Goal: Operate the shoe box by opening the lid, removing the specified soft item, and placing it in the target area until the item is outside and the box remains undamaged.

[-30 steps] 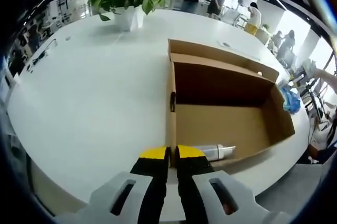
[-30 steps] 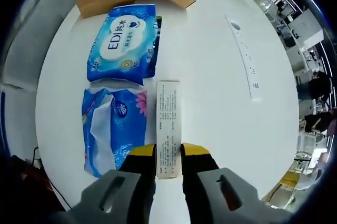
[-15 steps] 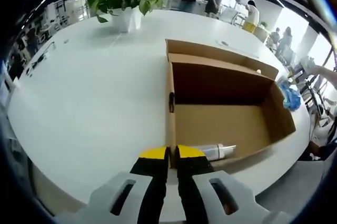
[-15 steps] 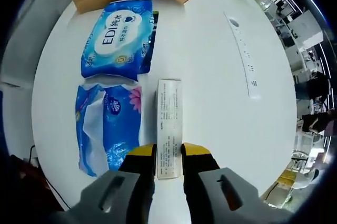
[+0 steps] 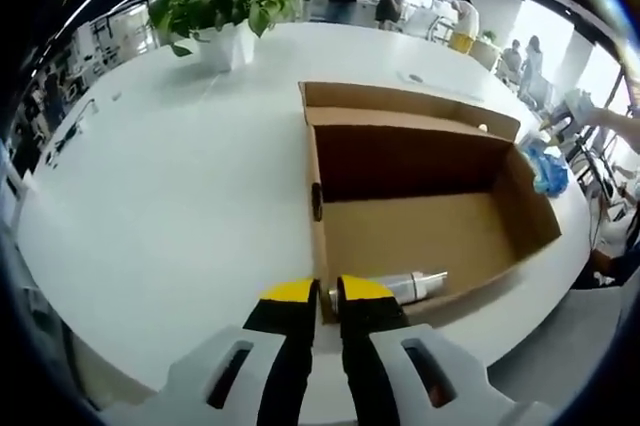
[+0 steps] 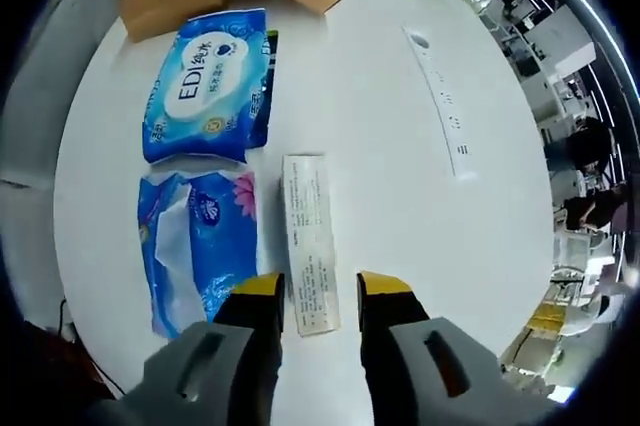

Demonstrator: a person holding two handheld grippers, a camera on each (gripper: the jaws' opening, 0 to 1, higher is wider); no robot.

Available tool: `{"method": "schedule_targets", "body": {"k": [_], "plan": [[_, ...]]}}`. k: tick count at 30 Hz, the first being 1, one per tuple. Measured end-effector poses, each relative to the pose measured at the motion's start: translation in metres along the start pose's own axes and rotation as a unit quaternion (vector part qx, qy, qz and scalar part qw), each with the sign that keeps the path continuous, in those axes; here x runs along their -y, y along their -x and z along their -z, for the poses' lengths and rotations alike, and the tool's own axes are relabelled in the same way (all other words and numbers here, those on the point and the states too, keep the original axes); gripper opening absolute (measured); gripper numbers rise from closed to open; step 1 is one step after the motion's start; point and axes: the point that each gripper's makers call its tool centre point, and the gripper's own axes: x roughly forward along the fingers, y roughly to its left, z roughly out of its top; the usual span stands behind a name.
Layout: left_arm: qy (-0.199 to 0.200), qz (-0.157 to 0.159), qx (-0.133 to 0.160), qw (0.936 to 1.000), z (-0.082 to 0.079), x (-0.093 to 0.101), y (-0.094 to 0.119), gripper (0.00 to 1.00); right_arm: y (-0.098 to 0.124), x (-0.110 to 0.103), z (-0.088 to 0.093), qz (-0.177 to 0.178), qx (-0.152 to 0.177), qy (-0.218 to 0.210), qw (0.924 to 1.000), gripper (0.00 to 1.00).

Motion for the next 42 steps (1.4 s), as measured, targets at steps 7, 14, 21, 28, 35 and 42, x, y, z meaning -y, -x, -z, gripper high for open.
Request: {"method": "schedule_targets", "body": {"k": [7,14,21,28,35,42], "plan": [[-0.060,0.005,-0.001,0.9982,-0.013,0.006,0.007,0.17,0.018,-0.007,-0.010,0.020,0.035,-0.052,0.9979,0.40],[-0.118,0.027,-0.001,0.9927,-0.026,0.015,0.012,0.24,0.039,-0.017,-0.025,0.035,0.082,-0.135,0.9869,0.51],[-0.194,0.093,-0.033,0.9759,-0.024,0.034,0.010,0.25,0.059,-0.039,-0.043,0.042,0.128,-0.198,0.9709,0.64],[-0.295,0.138,-0.080,0.9422,-0.019,0.045,0.005,0.29,0.071,-0.070,-0.054,0.051,0.141,-0.212,0.9657,0.78],[-0.343,0.161,-0.102,0.9197,-0.024,0.051,-0.003,0.32,0.084,-0.087,-0.066,0.073,0.172,-0.254,0.9490,0.89],[-0.406,0.182,-0.127,0.8867,-0.019,0.055,-0.010,0.35,0.101,-0.104,-0.075,0.089,0.197,-0.287,0.9331,0.96]]}}
